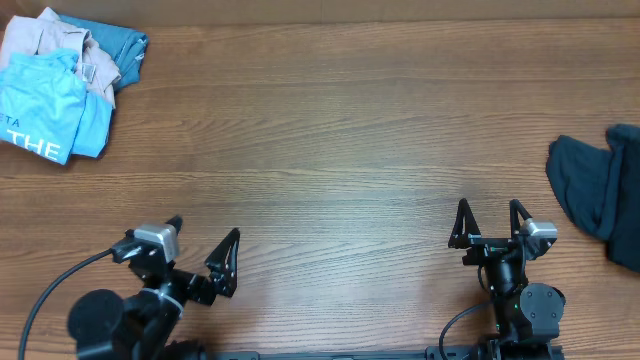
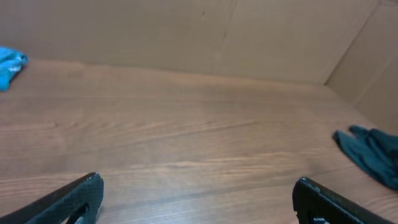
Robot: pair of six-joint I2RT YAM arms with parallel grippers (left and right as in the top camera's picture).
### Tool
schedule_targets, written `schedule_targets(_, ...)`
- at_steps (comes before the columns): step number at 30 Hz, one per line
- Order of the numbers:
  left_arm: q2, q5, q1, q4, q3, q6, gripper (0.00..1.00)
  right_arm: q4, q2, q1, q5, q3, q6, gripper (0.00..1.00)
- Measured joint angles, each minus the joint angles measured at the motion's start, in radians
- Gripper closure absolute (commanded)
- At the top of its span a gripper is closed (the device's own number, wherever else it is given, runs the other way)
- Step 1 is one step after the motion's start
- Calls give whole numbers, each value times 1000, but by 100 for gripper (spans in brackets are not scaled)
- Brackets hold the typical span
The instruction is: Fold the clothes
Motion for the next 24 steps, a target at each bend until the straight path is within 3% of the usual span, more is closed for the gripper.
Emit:
schedule_targets(4, -85, -47, -26, 186, -256, 1, 0, 1, 0, 0, 1, 0, 0, 0)
schedule_targets(7, -180, -141, -65, 190, -372, -15, 0, 1, 0, 0, 0, 0, 0, 0)
schedule_targets(13, -245, -289, -125, 298, -472, -42, 0, 0, 0, 0, 0, 0, 0, 0)
schedule_targets(19, -246, -323, -168, 408, -537, -37, 0, 1, 0, 0, 0, 0, 0, 0)
schedule_targets(24, -249, -222, -236, 777, -594, 102, 0, 1, -1, 0, 0, 0, 0, 0)
